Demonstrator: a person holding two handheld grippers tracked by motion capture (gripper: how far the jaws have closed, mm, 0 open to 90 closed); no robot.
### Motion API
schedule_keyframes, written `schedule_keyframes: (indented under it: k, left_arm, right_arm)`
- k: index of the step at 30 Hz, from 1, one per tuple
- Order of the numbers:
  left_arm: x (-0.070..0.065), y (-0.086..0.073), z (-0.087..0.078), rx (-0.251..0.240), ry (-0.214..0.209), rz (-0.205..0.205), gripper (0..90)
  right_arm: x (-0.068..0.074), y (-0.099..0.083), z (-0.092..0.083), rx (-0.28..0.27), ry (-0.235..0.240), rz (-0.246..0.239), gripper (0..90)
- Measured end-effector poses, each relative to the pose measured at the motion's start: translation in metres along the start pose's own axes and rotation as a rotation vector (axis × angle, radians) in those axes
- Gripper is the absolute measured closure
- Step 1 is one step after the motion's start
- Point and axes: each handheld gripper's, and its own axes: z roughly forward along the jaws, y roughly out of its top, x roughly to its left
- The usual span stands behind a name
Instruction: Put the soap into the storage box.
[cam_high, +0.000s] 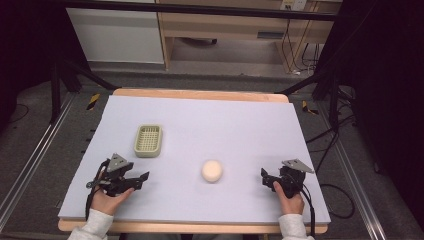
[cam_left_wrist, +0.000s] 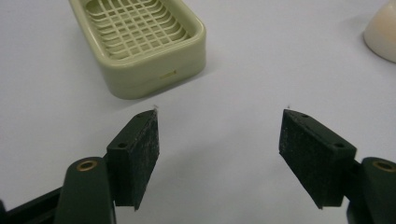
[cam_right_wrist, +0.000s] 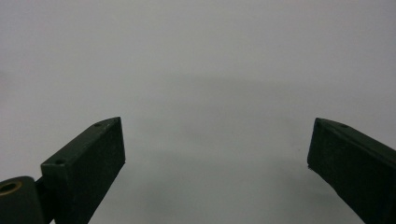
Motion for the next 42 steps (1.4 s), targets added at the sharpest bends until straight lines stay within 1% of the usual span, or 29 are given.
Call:
schedule_keyframes:
  k: [1,5,7,15,16,21,22,28,29,34,36,42]
  left_arm:
    - [-0.001,0.000,0.000,0.005,-0.005,0.007,28.3]
    - [-0.004,0.001,0.001,0.006,-0.012,0.010,28.1]
    - [-0.006,0.001,0.002,0.011,-0.020,0.023,28.1]
    - [-0.015,0.003,0.005,0.017,-0.043,0.039,27.6]
    - [-0.016,0.003,0.006,0.024,-0.045,0.046,27.5]
    - [-0.020,0.004,0.007,0.026,-0.052,0.057,27.0]
    - [-0.021,0.005,0.007,0.033,-0.055,0.068,26.7]
    - [-0.025,0.006,0.009,0.030,-0.063,0.068,26.4]
    - [-0.026,0.007,0.009,0.037,-0.066,0.077,26.4]
    - [-0.030,0.008,0.011,0.025,-0.084,0.062,26.3]
    - [-0.032,0.009,0.011,0.030,-0.085,0.074,26.3]
    - [-0.037,0.011,0.014,0.032,-0.095,0.078,26.3]
  right_arm:
    - [0.000,0.000,0.000,0.000,-0.001,0.000,4.5]
    - [0.000,0.000,0.000,0.000,0.000,0.002,4.6]
    - [0.000,0.000,0.000,0.003,0.001,0.000,4.5]
    - [0.000,0.000,0.001,0.003,-0.001,-0.003,4.5]
    - [0.000,0.000,0.001,0.004,0.001,-0.003,4.5]
    - [0.000,0.000,0.001,0.005,0.002,-0.003,4.5]
    - [0.000,0.000,0.001,0.007,0.003,0.000,4.5]
    - [0.000,0.000,0.001,0.007,0.003,-0.005,4.5]
    - [0.000,0.000,0.001,0.007,0.003,-0.006,4.5]
    - [0.000,0.000,0.001,0.007,0.003,-0.006,4.5]
    - [0.000,0.000,0.001,0.008,0.004,-0.006,4.5]
    - [0.000,0.000,0.001,0.011,0.005,-0.002,4.5]
